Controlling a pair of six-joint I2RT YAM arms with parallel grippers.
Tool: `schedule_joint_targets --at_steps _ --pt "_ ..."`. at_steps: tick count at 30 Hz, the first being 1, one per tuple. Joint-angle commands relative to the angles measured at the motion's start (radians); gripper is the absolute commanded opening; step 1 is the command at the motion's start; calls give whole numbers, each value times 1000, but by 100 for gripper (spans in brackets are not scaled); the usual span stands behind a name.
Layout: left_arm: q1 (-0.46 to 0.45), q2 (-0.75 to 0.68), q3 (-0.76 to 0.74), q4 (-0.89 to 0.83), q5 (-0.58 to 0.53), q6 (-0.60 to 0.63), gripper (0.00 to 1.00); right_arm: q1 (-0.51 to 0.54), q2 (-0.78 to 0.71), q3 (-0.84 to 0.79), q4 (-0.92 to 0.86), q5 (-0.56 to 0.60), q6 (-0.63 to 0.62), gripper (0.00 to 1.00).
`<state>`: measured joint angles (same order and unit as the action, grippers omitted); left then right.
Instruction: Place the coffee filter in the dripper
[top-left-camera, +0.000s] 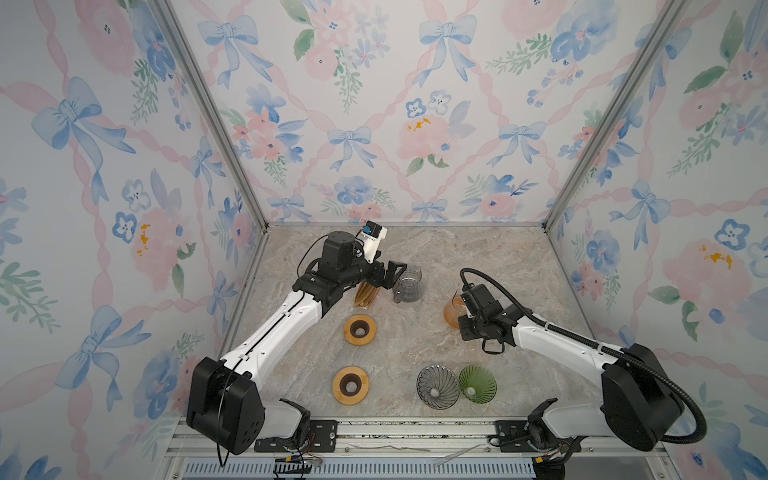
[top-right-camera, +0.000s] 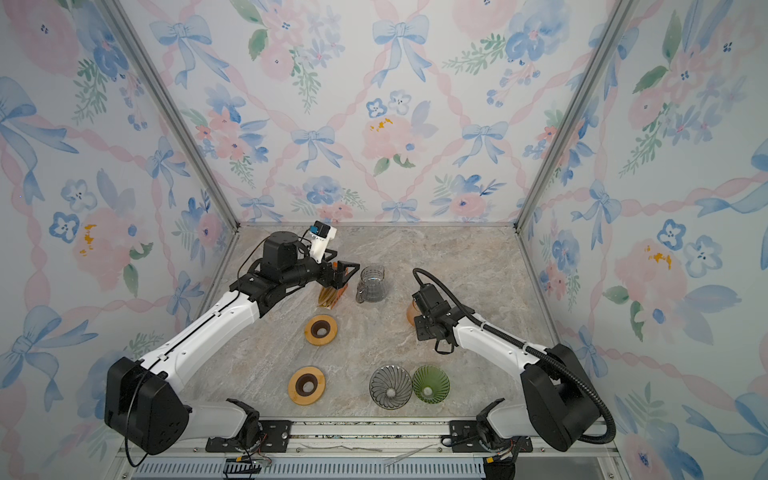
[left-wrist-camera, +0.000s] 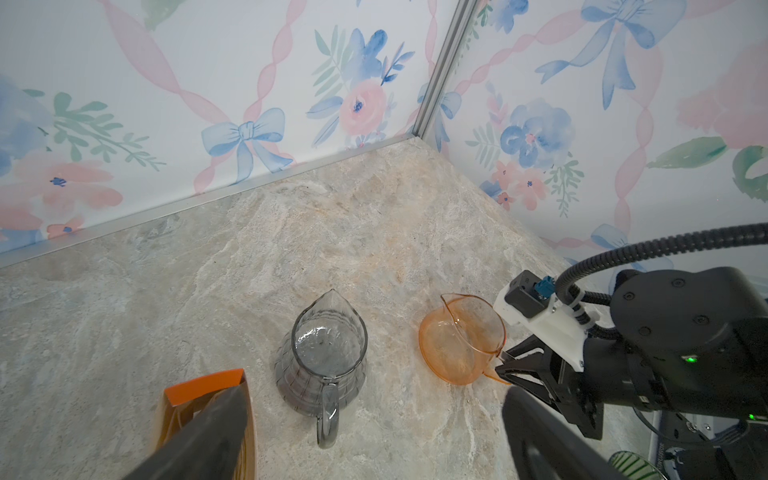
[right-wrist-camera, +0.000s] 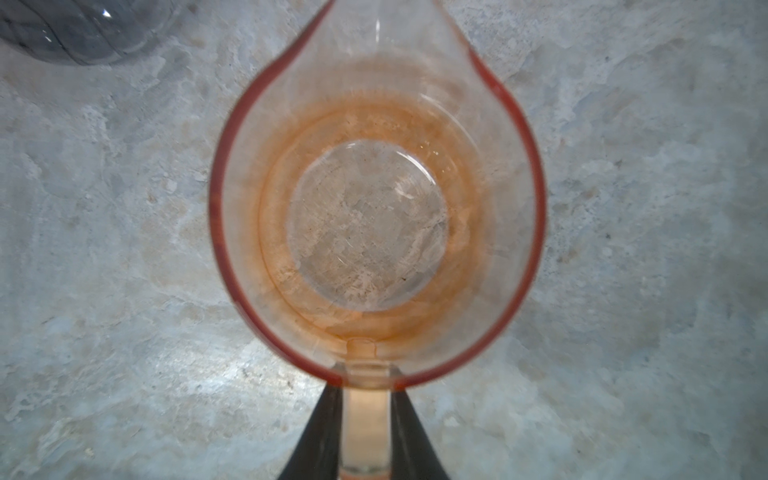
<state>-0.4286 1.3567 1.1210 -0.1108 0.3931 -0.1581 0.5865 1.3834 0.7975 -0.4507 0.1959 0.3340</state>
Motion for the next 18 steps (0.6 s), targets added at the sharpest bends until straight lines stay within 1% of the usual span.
schedule_joint_targets --at_steps 1,6,12,16,18 --pt "-4 -17 -4 5 0 -6 98 13 3 -11 12 13 20 25" --pt "-4 -18 -6 5 -1 -6 98 13 -7 -13 2 19 28 28" --pt "-4 -16 -4 5 0 -8 98 15 -44 -24 -10 14 52 38" --pt "-4 -19 -6 5 -1 -8 98 16 -92 -45 -15 11 82 41" --pt "-4 -17 -5 6 -1 -8 98 17 -120 -56 -16 5 94 45"
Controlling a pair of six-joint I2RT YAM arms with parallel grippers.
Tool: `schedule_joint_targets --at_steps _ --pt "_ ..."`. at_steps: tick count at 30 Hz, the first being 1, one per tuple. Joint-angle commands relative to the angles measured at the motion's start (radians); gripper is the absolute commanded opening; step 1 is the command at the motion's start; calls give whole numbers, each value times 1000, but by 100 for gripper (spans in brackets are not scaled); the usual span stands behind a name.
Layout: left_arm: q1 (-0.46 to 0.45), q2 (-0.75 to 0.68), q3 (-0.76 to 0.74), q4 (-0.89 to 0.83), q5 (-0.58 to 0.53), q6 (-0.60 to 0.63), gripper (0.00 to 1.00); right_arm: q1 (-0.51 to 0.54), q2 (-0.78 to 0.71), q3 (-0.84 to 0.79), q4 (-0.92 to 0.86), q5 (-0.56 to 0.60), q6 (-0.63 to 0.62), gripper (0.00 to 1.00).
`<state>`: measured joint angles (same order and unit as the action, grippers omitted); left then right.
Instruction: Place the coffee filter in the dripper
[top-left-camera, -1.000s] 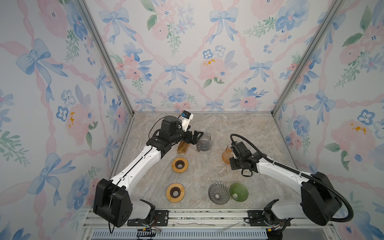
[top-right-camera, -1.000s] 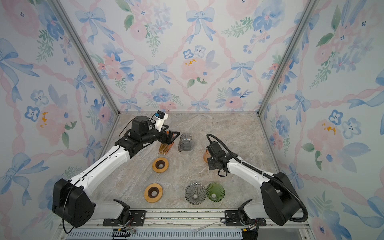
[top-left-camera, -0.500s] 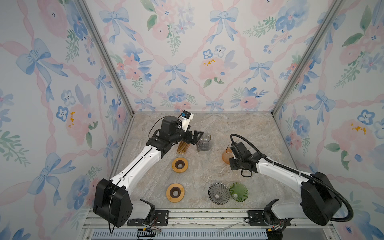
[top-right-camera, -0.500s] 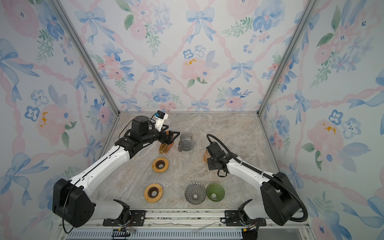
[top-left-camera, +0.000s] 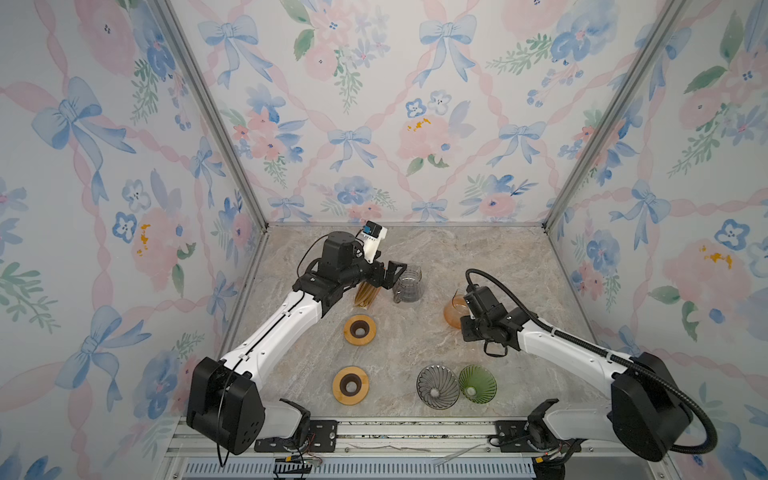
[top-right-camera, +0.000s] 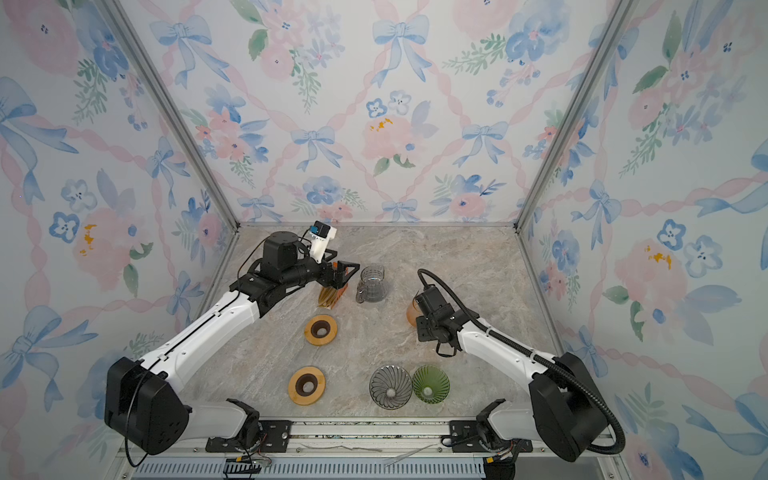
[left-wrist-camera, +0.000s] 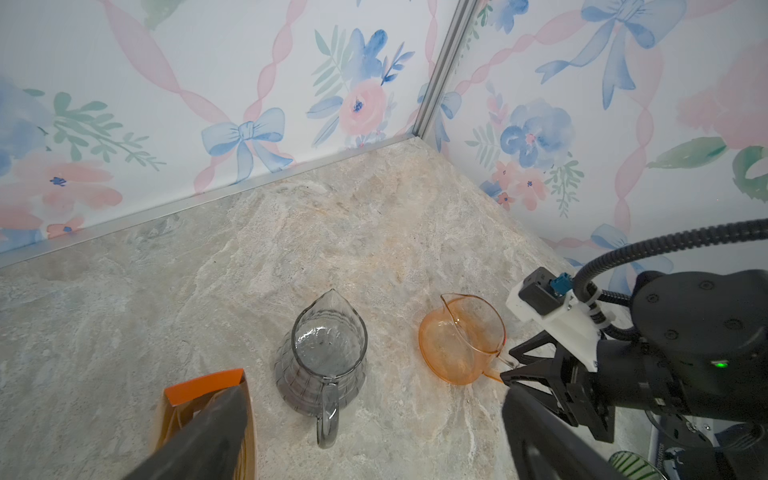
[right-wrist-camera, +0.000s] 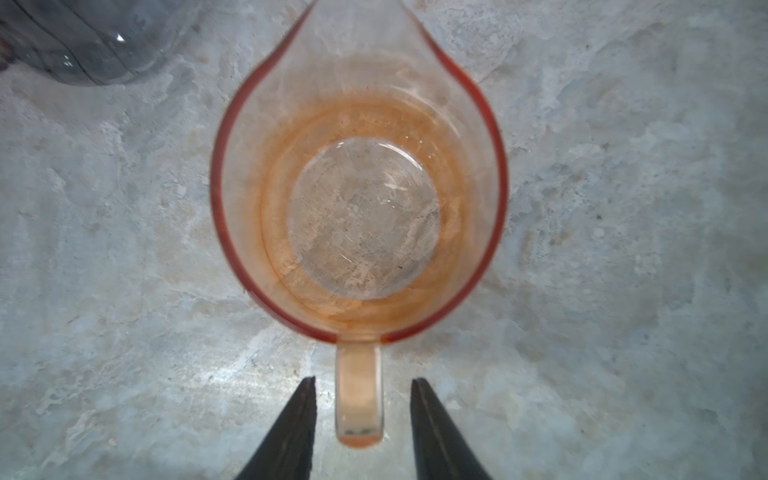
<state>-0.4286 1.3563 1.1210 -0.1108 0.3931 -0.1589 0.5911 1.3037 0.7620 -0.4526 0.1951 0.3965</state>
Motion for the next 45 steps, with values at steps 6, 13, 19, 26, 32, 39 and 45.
schedule_joint_targets --at_steps 6,13,19,26,32,39,45 --pt "-4 -8 -3 1 0 -8 98 17 -124 -30 -32 -8 61 55" --pt "-10 3 11 -30 -136 -40 98 18 -237 -4 -60 -7 111 82" --pt "-78 -2 31 -179 -468 -74 98 18 -264 78 -109 29 243 96" --pt "-75 -82 -50 -315 -521 -226 98 72 -254 131 -49 -32 156 96" --pt "-77 -227 -218 -313 -477 -285 98 145 -166 191 58 -207 158 96" --pt "-59 -297 -332 -343 -447 -387 98 267 28 296 95 -216 167 81" --pt "63 -300 -441 -350 -307 -507 95 321 186 354 164 -255 221 53"
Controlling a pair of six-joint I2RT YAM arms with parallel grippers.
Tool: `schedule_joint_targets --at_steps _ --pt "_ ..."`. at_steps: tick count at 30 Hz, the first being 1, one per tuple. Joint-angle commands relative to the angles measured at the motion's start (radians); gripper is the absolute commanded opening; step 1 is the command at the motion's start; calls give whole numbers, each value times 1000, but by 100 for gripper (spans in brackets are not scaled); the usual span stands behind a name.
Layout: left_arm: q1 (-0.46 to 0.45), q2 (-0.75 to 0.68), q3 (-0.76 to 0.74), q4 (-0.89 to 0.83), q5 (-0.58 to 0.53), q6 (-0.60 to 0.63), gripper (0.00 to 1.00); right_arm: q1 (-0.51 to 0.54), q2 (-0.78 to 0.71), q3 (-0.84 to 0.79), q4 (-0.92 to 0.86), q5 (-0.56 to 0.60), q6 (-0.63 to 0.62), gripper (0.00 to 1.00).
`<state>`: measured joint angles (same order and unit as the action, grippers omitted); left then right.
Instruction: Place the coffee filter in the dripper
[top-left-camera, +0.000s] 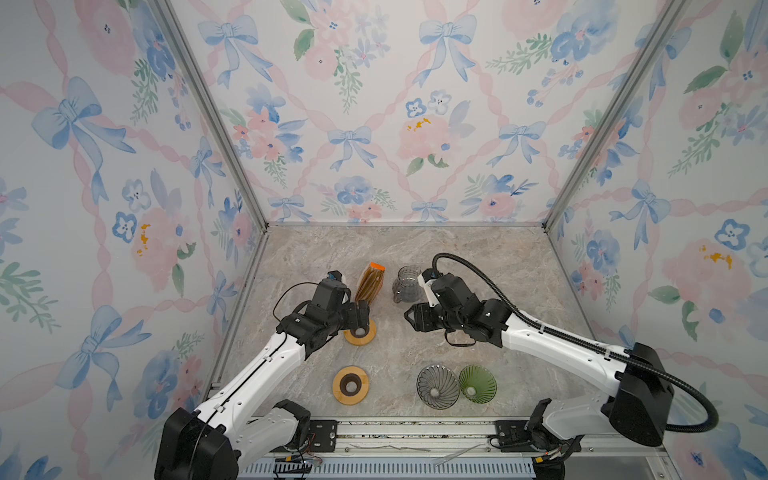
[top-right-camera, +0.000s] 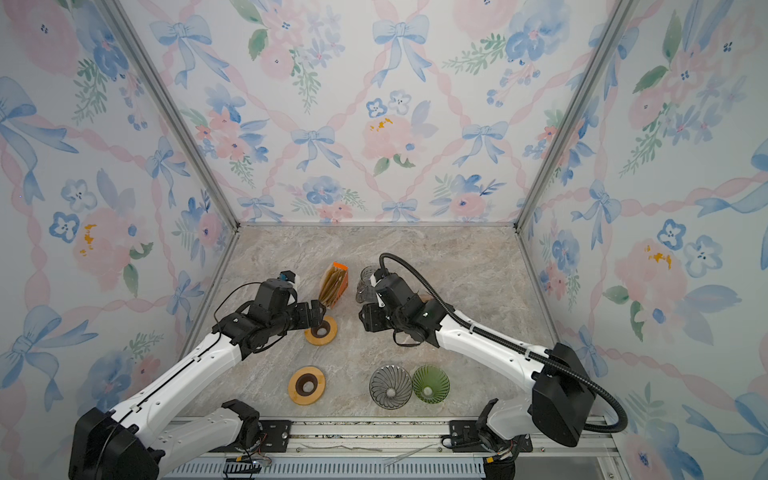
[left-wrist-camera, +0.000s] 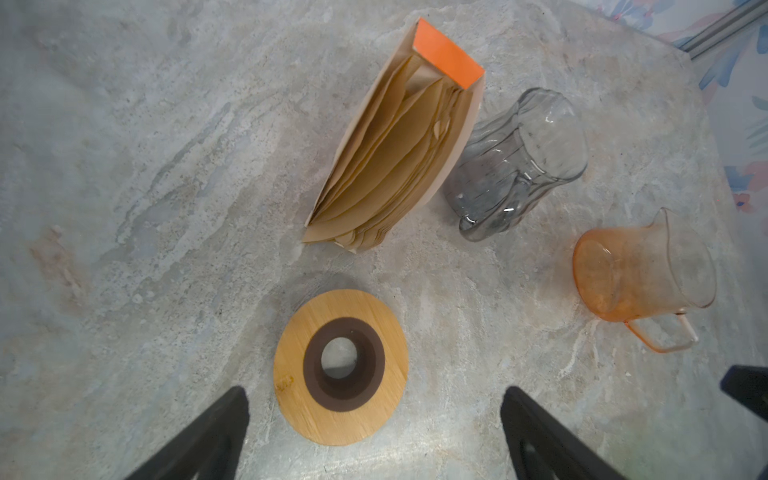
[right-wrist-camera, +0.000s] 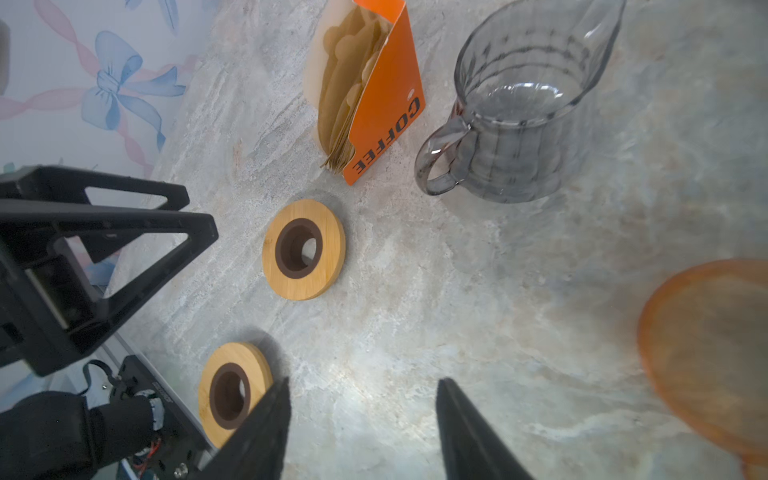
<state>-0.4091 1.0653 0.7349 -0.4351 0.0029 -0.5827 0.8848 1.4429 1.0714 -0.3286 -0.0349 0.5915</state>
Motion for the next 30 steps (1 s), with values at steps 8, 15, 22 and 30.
schedule_joint_targets --at_steps 8,15,22,30 --pt "97 -79 -148 19 158 -87 98 61 219 114 67 -34 78 37" --pt "117 -87 -205 65 190 -116 98 81 340 166 62 -23 111 35" --pt "145 -61 -232 99 220 -146 98 104 421 216 54 -13 121 34" --pt "228 -43 -259 168 330 -131 97 104 477 266 59 -8 124 30"
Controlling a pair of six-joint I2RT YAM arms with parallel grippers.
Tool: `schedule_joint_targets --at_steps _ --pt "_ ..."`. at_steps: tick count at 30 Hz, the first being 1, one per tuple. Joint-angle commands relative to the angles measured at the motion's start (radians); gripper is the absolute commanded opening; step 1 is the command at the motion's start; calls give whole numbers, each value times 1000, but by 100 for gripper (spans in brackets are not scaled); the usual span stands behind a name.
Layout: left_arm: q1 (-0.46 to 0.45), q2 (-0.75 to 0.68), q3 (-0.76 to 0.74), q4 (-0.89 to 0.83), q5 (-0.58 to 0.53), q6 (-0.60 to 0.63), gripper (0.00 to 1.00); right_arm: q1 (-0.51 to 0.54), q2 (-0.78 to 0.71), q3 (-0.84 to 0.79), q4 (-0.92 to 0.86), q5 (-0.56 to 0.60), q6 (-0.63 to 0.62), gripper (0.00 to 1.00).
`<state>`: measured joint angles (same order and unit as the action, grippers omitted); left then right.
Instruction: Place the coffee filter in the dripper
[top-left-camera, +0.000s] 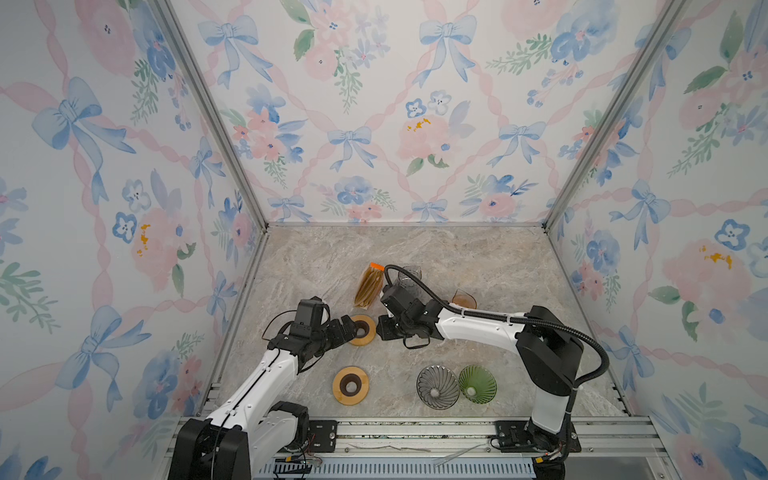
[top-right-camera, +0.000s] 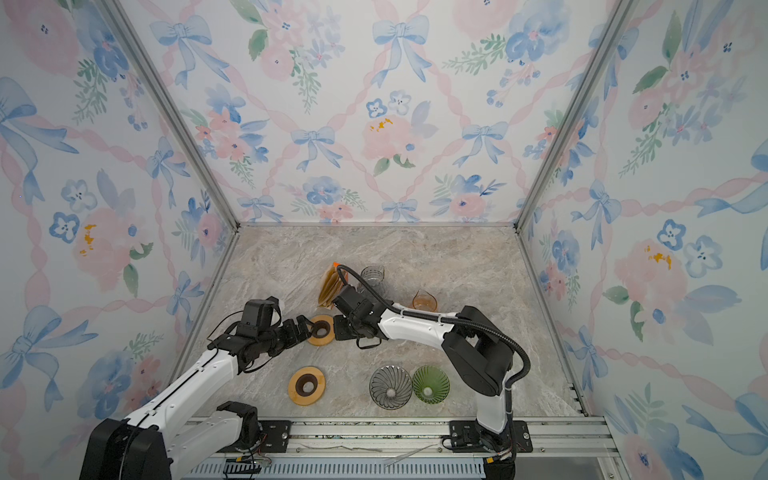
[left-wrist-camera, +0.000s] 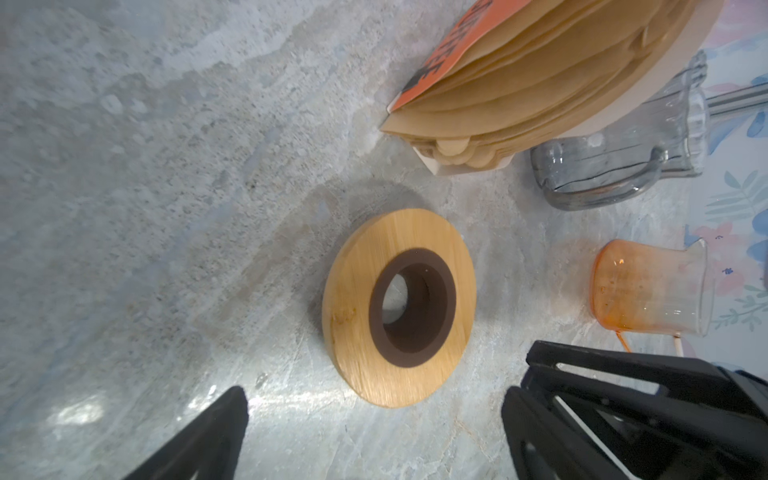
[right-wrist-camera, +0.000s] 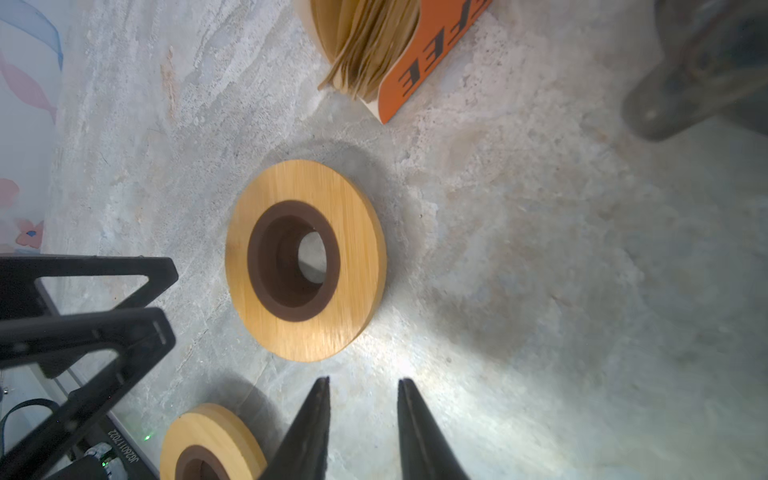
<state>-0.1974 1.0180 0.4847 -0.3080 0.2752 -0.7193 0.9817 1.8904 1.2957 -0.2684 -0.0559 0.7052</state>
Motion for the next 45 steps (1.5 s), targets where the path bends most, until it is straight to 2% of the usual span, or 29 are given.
schedule_joint_targets --at_steps 1,14,27,40,45 --pt "22 6 -7 50 76 9 96 8 39 50 0 14 11 30" --pt "29 39 -16 61 129 4 93 2 105 102 6 49 -3 27" --pt "39 103 -13 62 116 6 89 -22 129 99 16 37 -21 27" --pt "58 179 -20 152 181 -7 85 -26 174 113 12 44 -15 26" --pt "64 213 -28 216 218 -27 78 -26 177 108 8 50 -14 25"
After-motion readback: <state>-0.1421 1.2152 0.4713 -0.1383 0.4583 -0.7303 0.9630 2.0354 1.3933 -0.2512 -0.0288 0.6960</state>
